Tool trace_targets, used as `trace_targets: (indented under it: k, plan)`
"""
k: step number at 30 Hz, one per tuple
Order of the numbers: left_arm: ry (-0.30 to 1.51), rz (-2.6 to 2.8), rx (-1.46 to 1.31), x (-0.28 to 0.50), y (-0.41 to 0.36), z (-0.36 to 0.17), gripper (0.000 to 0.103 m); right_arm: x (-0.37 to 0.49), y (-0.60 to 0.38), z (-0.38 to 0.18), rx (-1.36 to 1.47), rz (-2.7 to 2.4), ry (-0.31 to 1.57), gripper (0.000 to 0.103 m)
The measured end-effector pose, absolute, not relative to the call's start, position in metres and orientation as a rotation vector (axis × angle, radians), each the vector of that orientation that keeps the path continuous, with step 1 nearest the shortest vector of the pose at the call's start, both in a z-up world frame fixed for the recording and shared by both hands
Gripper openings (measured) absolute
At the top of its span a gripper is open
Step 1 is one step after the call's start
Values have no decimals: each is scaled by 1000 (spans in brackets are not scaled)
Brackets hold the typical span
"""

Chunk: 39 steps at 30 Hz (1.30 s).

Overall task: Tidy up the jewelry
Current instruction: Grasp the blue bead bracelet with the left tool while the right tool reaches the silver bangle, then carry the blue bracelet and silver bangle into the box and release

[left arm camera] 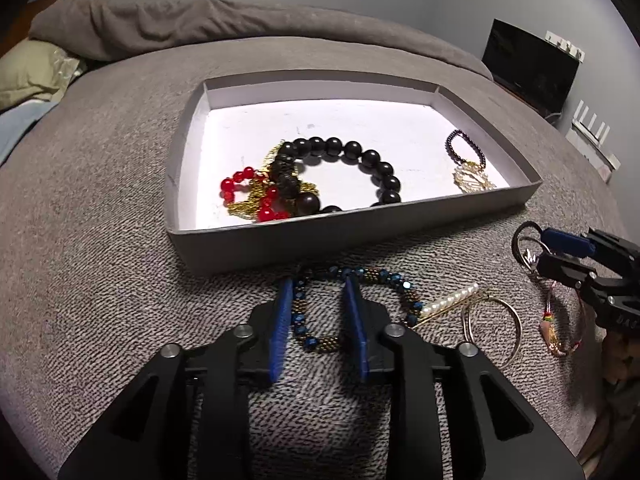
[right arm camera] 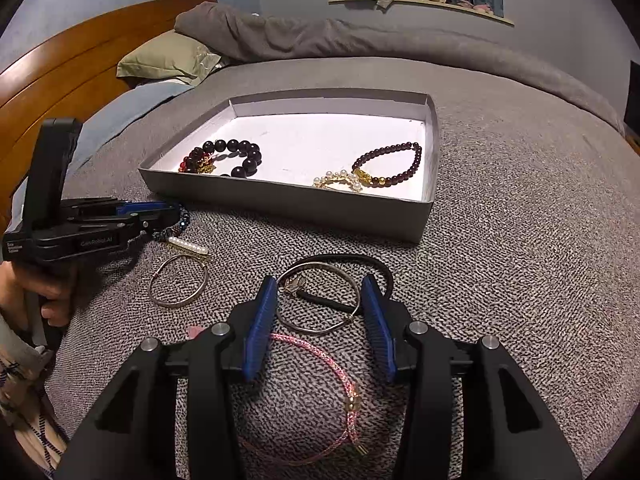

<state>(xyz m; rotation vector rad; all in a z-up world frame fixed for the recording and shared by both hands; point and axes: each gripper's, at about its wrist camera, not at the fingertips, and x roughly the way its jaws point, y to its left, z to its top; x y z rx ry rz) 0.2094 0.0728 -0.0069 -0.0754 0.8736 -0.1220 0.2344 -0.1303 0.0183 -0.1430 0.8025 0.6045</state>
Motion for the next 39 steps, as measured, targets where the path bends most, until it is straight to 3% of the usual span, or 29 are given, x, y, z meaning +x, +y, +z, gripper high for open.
trace_targets:
  k: [5,11,14,15,39]
  plan:
    - [873,-128,-78,210,72,-8,33,233,-125,13,-175,610,810,56]
    - [876,-135,-91,207,78,-8,31,231,-122,11,-201,597,800,51]
    - [875,-130,-72,206,78,-7,17,232,-123,12,-192,601,796,51]
    - [873,-124,-58,205,77,-6,7,231,-123,12,-191,602,793,51]
    - [626,-287,-71,173,63,77,8,233,-131,50,-52,689,666,51]
